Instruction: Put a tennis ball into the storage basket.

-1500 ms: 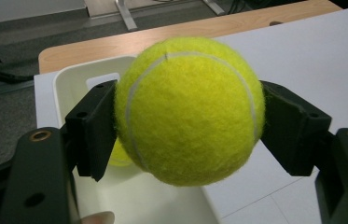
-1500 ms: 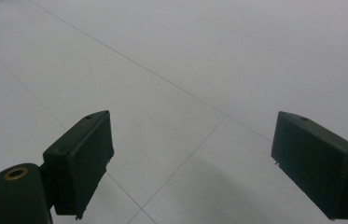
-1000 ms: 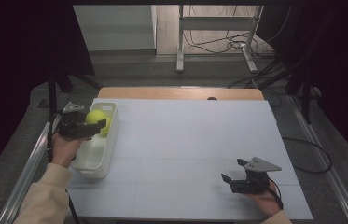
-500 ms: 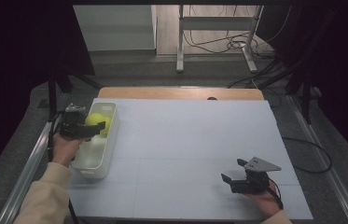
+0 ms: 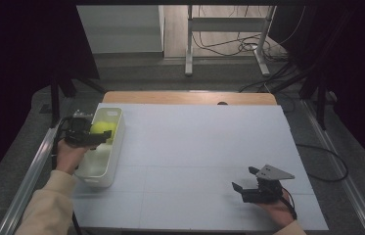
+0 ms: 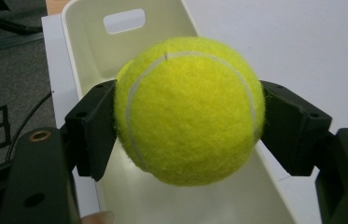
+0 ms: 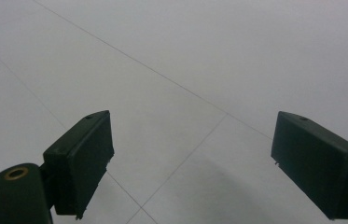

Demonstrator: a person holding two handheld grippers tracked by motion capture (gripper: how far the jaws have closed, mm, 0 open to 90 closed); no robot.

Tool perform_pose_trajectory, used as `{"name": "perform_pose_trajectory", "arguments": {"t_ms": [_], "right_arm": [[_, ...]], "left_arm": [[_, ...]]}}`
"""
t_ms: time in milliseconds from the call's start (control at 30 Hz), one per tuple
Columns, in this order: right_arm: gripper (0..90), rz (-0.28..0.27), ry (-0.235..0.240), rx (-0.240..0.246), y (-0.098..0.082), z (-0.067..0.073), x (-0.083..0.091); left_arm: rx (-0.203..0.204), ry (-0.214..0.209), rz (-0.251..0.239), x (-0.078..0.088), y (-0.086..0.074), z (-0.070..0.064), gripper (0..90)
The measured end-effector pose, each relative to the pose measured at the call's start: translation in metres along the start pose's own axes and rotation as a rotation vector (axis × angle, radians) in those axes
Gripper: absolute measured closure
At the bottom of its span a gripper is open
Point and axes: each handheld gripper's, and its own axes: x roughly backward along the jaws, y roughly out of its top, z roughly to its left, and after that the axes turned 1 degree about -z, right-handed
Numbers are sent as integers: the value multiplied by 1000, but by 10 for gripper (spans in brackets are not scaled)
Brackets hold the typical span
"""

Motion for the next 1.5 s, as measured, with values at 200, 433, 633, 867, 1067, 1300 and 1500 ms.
{"name": "perform_pose_trajectory", "arguments": {"t_ms": [200,433,633,867,1067,1300,1500], "right_arm": [[132,0,0,0,0,0,0],[132,1,-1,0,0,0,0],[132,1,-2,1,0,0,0],[132,-2,0,-3,0,0,0],[132,-6,2,-6,0,-1,0],[132,-6,5,-1,-1,0,2],[132,-7,-3,-8,-3,-2,6]], "left_arm": [[0,-2,3,0,0,0,262],[1,-2,22,-1,0,1,257],[23,7,-21,4,2,1,132],[17,-48,-91,14,2,-5,119],[-13,-106,-149,24,0,-19,125],[-34,-171,-207,35,-3,-35,128],[-63,-223,-244,38,-12,-50,129]]}}
